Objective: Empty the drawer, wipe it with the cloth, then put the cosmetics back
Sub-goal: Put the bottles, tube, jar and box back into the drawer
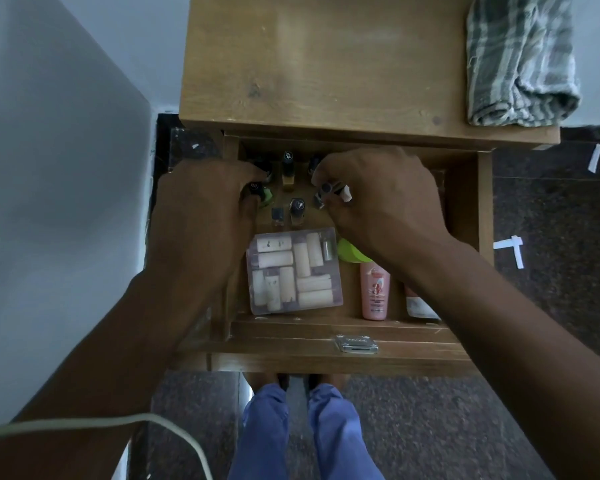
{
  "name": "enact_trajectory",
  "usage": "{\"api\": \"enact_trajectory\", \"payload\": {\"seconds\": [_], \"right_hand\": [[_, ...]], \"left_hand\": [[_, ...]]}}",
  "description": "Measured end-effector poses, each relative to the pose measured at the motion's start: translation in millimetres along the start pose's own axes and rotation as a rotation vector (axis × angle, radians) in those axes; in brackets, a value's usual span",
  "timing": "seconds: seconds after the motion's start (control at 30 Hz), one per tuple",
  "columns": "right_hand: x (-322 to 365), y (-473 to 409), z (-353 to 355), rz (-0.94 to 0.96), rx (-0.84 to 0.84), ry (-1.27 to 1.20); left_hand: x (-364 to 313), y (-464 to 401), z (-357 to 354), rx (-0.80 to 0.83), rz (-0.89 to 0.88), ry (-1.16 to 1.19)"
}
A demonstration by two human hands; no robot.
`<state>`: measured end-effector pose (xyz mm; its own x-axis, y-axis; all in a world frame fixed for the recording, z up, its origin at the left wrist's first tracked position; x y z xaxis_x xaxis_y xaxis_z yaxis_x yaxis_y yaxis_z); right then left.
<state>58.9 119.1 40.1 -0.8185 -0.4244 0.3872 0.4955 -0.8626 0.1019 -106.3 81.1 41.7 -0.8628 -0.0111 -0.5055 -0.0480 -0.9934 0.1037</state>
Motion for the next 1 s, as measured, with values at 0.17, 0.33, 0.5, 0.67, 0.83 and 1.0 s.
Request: {"api": "enact_trajectory", "payload": {"seconds": [0.17, 0.33, 0.5, 0.67, 0.83, 1.0], "right_hand": [[8, 2, -8, 0.024, 0.035, 0.016], [14, 3, -8, 0.018, 0.028, 0.035], [15, 6, -6, -0.001, 0.02, 0.035], [14, 14, 2, 0.0, -0.008, 0.009], [6, 39, 17, -0.078, -0.082, -0.08], [-2, 75, 16, -0.217, -0.108, -0.315]], "left_hand": [[-6, -5, 5, -0.034, -0.03, -0.014], [-9, -5, 7, -0.043, -0.027, -0.011], [-11, 0, 12, -0.054, -0.02, 0.03], [-14, 9, 19, -0.098, -0.014, 0.09], [-25, 32, 22, -0.099, 0.092, 0.182], [-54, 67, 8, -0.073, 0.122, 0.375]]}}
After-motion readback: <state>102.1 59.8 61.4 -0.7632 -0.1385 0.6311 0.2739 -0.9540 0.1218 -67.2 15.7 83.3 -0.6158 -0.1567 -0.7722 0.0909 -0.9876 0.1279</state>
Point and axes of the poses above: each hand's wrist, its own y-axis away from the middle knuckle, its own z-axis out of the back of the hand, x = y × z, the point moved 10 cm from there along -y, towards the middle knuckle, and after that the axes turned 10 degrees about x, right-handed, at the moved point
